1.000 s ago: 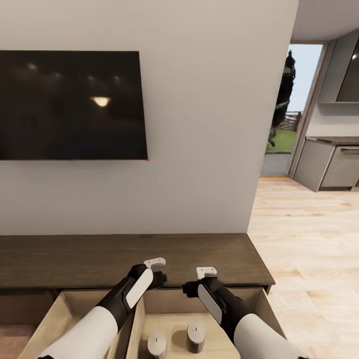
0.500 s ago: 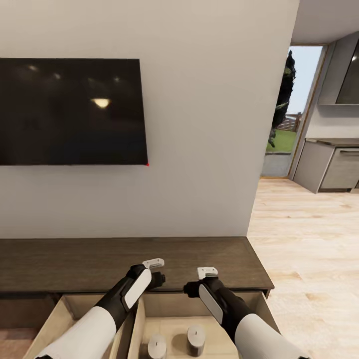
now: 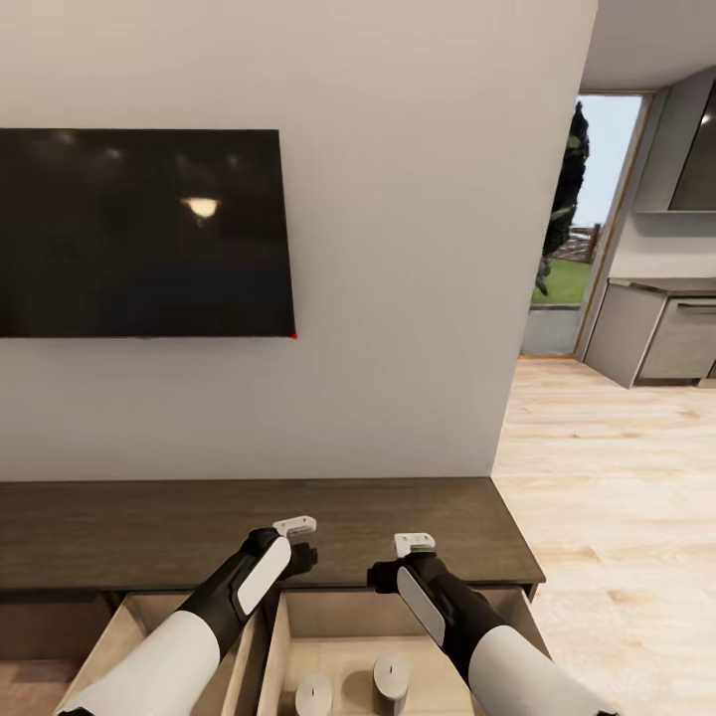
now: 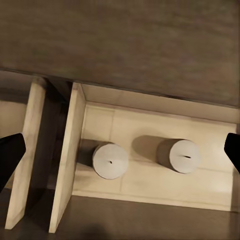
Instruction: Place each of the two pumpkins and all three candles from the living room inside a cabinet in the living room (use any cabinet), then make sure every cabinet is closed, and position the cauldron so it is next to a table in the living room.
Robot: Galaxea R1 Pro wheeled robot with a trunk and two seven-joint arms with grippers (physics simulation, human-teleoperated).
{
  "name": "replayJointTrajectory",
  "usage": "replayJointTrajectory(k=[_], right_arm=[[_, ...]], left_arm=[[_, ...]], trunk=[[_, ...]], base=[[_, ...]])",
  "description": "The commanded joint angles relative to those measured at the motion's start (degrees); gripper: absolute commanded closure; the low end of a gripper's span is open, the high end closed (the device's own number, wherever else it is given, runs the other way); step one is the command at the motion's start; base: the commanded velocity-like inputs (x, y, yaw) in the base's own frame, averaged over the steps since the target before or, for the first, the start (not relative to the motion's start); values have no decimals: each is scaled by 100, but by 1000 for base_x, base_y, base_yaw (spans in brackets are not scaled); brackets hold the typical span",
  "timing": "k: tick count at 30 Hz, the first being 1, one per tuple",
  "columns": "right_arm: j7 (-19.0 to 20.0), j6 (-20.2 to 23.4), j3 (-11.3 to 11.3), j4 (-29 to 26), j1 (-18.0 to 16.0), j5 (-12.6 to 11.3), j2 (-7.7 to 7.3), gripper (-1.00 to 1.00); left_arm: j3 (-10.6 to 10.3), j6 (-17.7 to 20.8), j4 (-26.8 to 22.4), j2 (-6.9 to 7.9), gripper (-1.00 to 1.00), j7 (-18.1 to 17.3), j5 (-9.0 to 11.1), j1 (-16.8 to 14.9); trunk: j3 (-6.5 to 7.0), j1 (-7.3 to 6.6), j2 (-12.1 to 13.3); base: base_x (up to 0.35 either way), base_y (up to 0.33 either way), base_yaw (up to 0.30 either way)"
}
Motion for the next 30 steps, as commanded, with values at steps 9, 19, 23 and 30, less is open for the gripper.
replayJointTrajectory(k=[9,19,23,30], right_arm=[[-54,17,33,-9,-5,-60,-4,-100],[-54,20,33,-9,-5,-60,-4,-100],[-54,25,35,-9,-5,-60,-3,-100],[-56,26,33,-9,-5,-60,3,-100]], left_arm=[[-20,-12,-69,-8,-100,84,59,-5],[-23,-14,-70,-27,-100,93,57,-5],[-23,-17,-70,-34,-100,93,59,-5],[-23,-21,-70,-42,-100,88,58,-5]], trunk=[[-6,0,-3],[-6,0,-3],[-6,0,-3],[-6,0,-3]], base=[[-8,-12,55],[-139,-215,266],[-166,-239,276],[-72,-168,276]])
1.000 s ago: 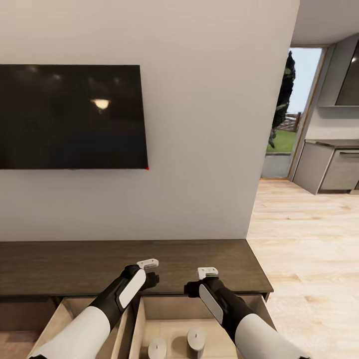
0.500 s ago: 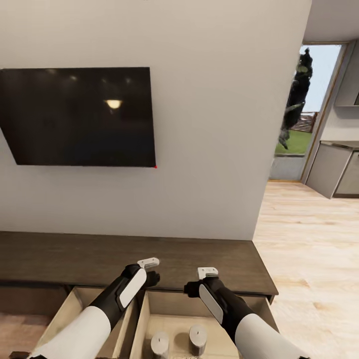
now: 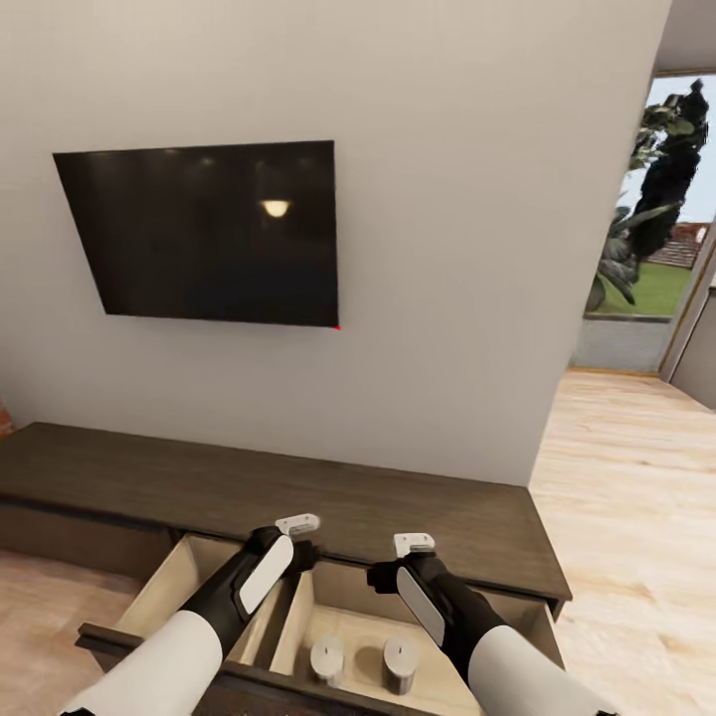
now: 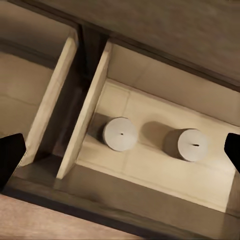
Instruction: Place each of the two pumpkins and all three candles from the living room inside a cabinet in the living room (use any cabinet), then make sure every cabinet is closed, and position the cauldron so it is next to a table in the living room.
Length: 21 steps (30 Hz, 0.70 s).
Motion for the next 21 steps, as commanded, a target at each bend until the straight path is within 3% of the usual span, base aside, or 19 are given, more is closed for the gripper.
replayJointTrajectory(k=[1,21], right_arm=[[-60,16,32,-11,-4,-61,-5,-100],[-70,23,41,-11,-4,-61,-5,-100]], left_arm=[[-23,3,-5,3,-100,56,60,-6],[-15,3,-5,10,-100,56,61,-6]], trunk=[[-6,-1,-3],[-6,-1,-3]], base=[[-11,-37,276],[-1,-3,276]])
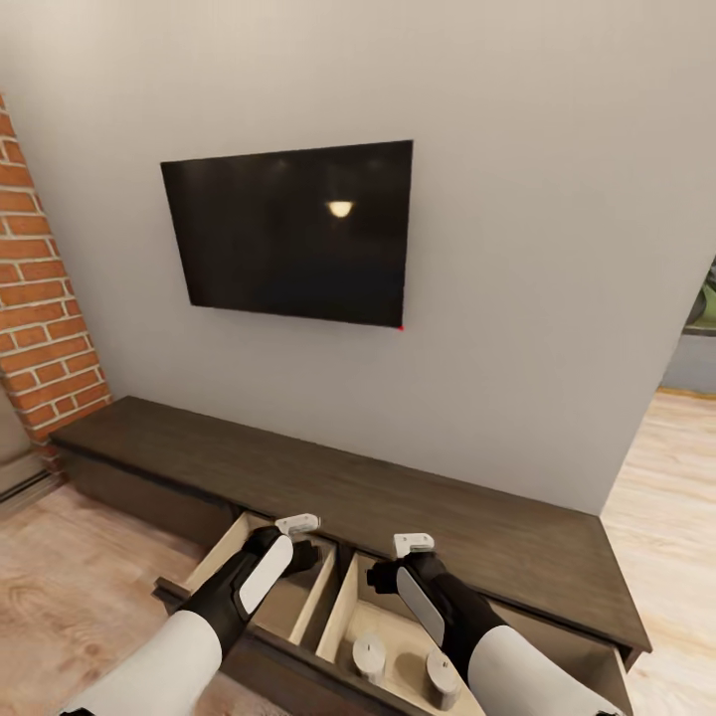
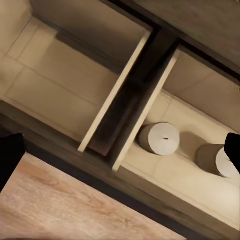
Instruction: Place each of the two pumpkins and all three candles from the living room inside a cabinet in the living room (use any cabinet), then make sure every cabinet is closed, and position the cauldron so it is next to a table in the living room.
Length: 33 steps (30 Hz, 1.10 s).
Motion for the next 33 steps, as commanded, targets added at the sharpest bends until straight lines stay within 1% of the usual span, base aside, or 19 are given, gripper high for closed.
replayJointTrajectory(k=[1,26,33], right_arm=[[-55,16,32,-11,-4,-61,-5,-100],[-55,17,25,-11,-4,-61,-5,-100],[-55,22,26,-11,-4,-61,-6,-100]], left_arm=[[-23,3,-6,2,-100,56,59,-6],[-23,12,-6,-6,-100,48,59,-6],[-23,12,-6,-21,-100,47,59,-6]], trunk=[[-6,0,-3],[-6,0,-3],[-6,0,-3]], base=[[0,0,276],[1,0,276],[149,87,277]])
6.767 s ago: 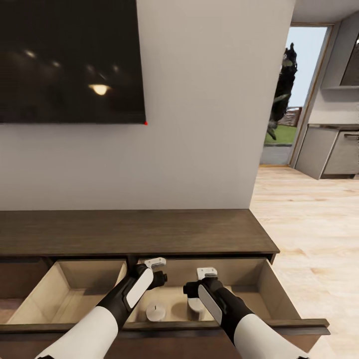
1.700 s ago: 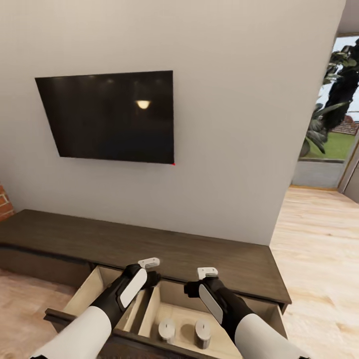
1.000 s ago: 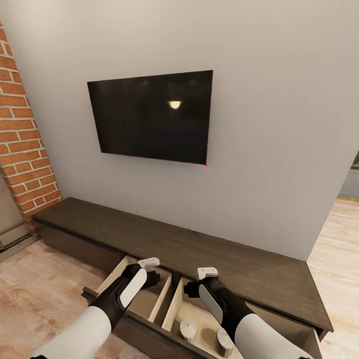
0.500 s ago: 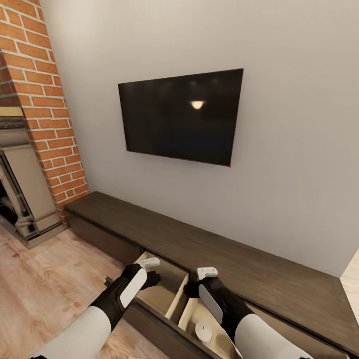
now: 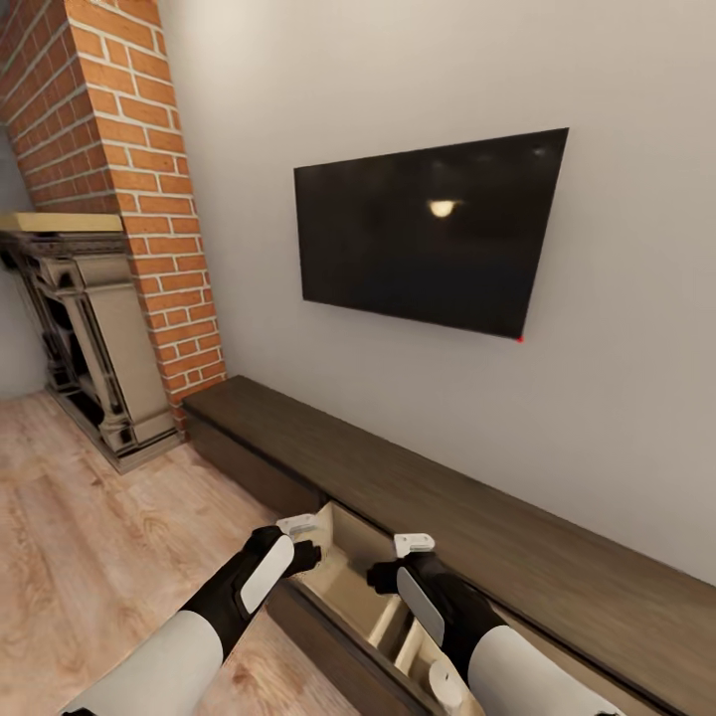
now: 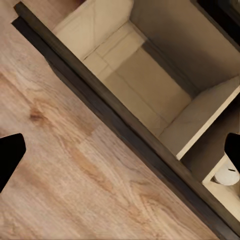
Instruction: Place each of the two pumpkins and all three candles from the living room inside a cabinet in the living room (use any cabinet), then make sure every cabinet is closed, and position the cauldron so it is next to a table in the living room.
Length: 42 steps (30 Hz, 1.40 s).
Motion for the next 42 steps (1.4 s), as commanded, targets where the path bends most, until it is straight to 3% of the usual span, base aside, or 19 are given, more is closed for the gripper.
replayJointTrajectory(k=[1,42], right_arm=[[-55,37,30,-10,-4,-60,-5,-100],[-64,90,28,-10,-4,-60,-4,-100]], left_arm=[[-24,2,-6,2,-100,55,60,-5],[-24,2,-6,-7,-100,52,60,-5]], trunk=[[-6,2,-3],[-6,2,-3]], base=[[193,132,277],[9,6,277]])
